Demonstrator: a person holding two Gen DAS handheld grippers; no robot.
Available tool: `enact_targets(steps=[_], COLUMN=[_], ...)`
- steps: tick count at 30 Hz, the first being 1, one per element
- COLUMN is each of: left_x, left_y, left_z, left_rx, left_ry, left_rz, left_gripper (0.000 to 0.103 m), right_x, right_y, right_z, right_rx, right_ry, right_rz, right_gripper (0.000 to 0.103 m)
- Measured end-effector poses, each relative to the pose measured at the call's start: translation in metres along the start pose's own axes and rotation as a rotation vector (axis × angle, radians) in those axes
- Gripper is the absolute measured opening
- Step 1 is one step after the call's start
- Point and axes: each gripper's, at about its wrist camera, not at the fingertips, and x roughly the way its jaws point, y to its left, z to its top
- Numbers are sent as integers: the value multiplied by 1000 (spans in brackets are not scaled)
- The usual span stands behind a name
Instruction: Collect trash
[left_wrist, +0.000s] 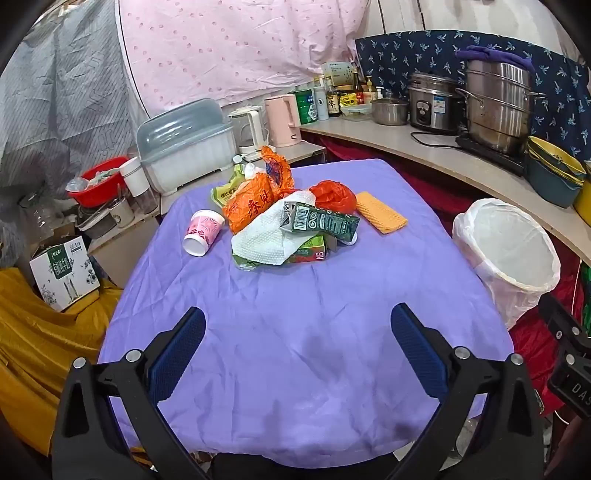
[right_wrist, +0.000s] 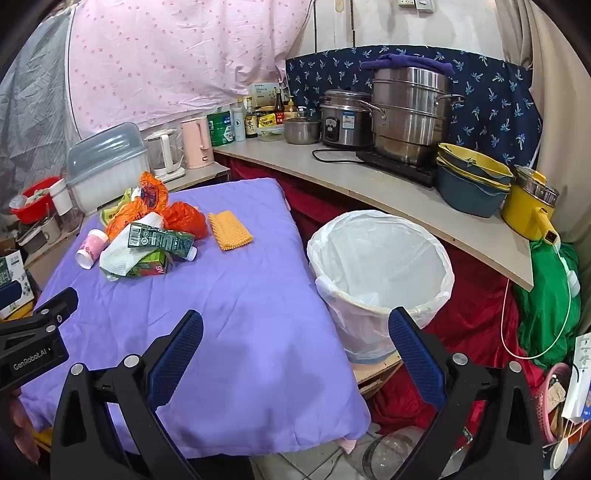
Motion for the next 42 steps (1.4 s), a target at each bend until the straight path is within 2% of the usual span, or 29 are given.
enact_targets(steps=[29, 30, 42], left_x=[-12, -9, -9], left_y=[-10, -2, -2], left_z=[7, 4, 3], left_rx=[-6, -10, -12], left_ry=[-25, -25, -23], left_rz=[2, -4, -2], left_gripper=[96, 96, 96], right_x=[-5, -6, -5], right_y=[-5, -5, -5], right_z=[-4, -4, -4], right_rx=[15, 16, 20], right_ry=[-11, -11, -10], right_rz=[-8, -8, -5], right_gripper=[96, 96, 96])
